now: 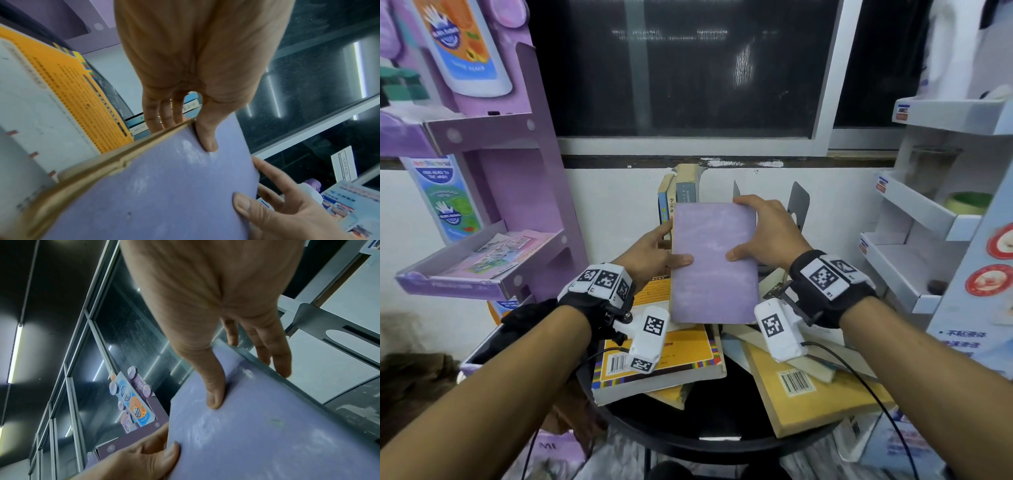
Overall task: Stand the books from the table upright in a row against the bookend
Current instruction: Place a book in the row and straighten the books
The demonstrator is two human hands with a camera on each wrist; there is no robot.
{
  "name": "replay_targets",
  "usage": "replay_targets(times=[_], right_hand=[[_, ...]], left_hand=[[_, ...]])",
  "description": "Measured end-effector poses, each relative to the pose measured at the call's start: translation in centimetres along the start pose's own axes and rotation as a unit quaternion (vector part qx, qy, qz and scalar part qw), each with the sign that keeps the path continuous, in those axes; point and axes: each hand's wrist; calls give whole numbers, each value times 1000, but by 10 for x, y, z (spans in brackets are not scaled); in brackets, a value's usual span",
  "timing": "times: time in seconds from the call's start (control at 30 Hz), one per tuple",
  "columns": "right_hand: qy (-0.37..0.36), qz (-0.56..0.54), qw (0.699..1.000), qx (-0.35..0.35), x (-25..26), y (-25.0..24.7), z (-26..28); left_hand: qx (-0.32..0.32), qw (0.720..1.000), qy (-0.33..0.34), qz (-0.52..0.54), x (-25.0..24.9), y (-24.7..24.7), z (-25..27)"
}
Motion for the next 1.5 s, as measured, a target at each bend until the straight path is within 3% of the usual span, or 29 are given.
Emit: replay_targets(times=[0.3,0.6,0.83,1.03,1.23,1.5], right_hand=[[-48,-33,996,-66,-1,7,9],[-84,-34,995,-35,1,-2,10],[-108,-36,993,42,12,-18,1],[-106,15,990,93,25,-24,-3],[-111,10,992,60,41,-10,2],[-115,24,992,52,77,24,3]], left_hand=[[-22,996,89,-6,8,3,-8],[-7,984,123,131,16,22,-15],[7,980,125,152,18,20,-11],[-21,981,141,132,18,15,-7],[-44,979,155,128,13,2,0],[-72,984,123,108,15,-32,13]])
Point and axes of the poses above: each hand's wrist, its own z-axis away from the middle knuckle, its own y-axis out of the palm, x = y × z, and after that the axes turned 8 degrees about -y, right-handed
